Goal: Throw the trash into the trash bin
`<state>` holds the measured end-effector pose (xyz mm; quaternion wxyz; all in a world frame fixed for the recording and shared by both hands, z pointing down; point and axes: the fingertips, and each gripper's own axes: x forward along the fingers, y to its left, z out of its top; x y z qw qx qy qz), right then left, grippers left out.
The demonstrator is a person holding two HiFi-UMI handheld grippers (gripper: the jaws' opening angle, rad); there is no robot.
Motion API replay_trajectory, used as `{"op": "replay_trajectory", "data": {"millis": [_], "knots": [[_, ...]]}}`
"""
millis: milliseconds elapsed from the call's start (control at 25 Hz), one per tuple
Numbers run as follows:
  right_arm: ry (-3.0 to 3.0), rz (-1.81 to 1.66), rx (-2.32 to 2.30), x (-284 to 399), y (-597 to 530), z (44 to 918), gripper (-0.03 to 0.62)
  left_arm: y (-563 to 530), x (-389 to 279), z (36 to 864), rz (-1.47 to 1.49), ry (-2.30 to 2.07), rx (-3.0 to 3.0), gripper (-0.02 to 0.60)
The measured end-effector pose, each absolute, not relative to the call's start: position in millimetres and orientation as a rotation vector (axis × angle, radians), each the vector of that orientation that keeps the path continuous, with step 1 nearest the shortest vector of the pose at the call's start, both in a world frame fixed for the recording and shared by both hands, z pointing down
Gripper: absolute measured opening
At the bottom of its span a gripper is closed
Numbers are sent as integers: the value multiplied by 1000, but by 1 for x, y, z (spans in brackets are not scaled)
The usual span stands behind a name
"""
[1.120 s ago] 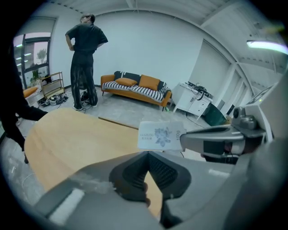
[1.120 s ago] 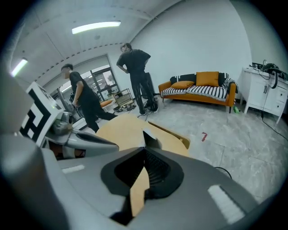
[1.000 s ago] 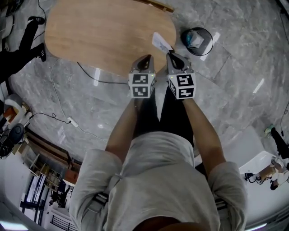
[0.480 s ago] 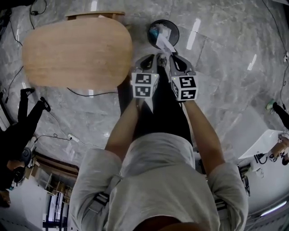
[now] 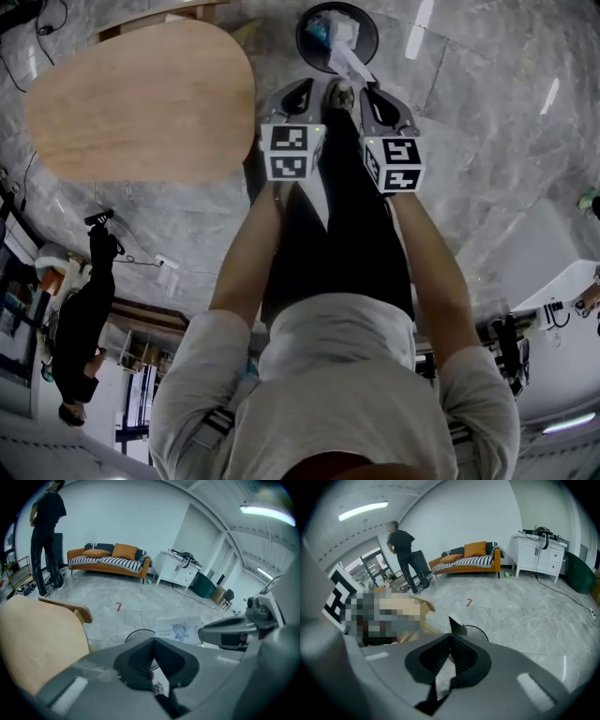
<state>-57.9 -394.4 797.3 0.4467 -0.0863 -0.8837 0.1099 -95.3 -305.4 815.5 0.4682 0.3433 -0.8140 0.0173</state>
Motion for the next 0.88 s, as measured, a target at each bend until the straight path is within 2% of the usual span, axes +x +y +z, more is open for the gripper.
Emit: {"op": "replay_trajectory", "data": {"millis": [240, 520, 880], "knots": [[-2147, 307, -184, -70, -406, 870, 9, -304, -99, 890, 107, -1933, 812, 18], [-2107, 324, -195, -81, -417, 936, 9, -331, -91, 951, 32, -1842, 787, 18], [-2061, 306, -231, -99, -417, 956, 9, -335, -112, 956, 5, -1836, 739, 18]]}}
